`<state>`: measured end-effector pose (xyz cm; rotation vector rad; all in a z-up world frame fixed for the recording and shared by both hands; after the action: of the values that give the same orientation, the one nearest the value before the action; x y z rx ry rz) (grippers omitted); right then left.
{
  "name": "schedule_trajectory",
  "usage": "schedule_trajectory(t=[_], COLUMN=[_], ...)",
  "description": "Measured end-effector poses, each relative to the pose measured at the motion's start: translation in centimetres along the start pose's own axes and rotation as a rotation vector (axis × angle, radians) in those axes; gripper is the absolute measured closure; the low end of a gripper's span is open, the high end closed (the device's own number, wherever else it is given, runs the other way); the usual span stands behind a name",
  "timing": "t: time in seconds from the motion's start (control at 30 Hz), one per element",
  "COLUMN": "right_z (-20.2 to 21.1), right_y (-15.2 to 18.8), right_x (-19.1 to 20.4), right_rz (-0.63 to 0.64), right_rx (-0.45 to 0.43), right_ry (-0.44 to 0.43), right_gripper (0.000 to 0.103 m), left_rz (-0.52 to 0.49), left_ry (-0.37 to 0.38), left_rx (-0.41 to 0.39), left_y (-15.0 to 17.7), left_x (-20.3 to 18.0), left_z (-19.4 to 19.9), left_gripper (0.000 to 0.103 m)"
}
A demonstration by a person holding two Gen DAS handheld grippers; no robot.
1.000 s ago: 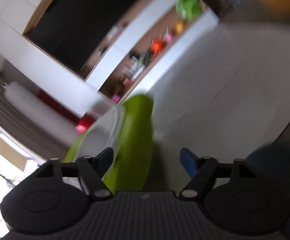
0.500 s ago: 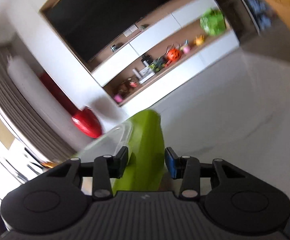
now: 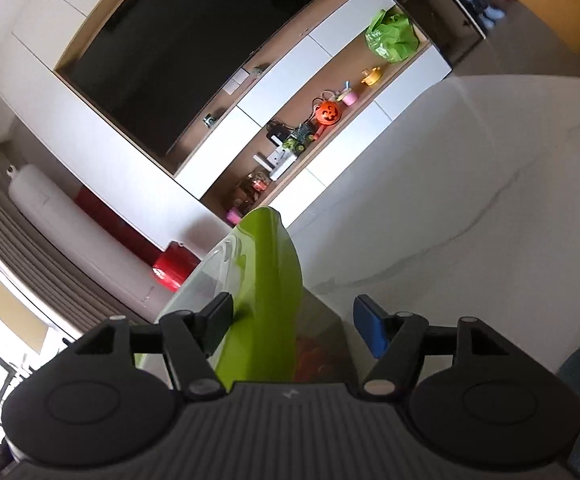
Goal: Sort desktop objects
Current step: 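Carry the lid over the clear bin with both tools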
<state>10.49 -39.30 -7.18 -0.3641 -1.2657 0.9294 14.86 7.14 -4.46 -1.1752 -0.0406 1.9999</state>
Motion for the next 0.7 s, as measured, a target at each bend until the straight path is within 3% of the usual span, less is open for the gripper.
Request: schedule_trajectory(t=[0.33, 0.7], right_z=[0.2, -0.6], right_y=[0.1, 0.2], right_x=[-0.8, -0.3], right_rz=[0.024, 0.040], right_rx=[-0.022, -0.013], right_ry=[0.033, 0.021], right_gripper=[0.027, 0.025], left_rz=[-0.137, -0.150], left_ry=[-0.062, -0.050], left_rx=[-0.050, -0.041], left_y=[0.0, -0.1], left_x=[-1.9, -1.8], left_z=[0.6, 1.0], left_gripper=[0.009, 0.009])
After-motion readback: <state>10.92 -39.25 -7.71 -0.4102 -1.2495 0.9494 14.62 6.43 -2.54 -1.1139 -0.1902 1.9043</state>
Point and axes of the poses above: each gripper's, at about its wrist camera, not at the fingertips, and z roughly against the way its jaws point, x to its left, y to its underside, the point moved 8 cm from there along -z, roughly the way its jaws point, and after that the axes turned 9 degrees about z, right-handed, at the moved point
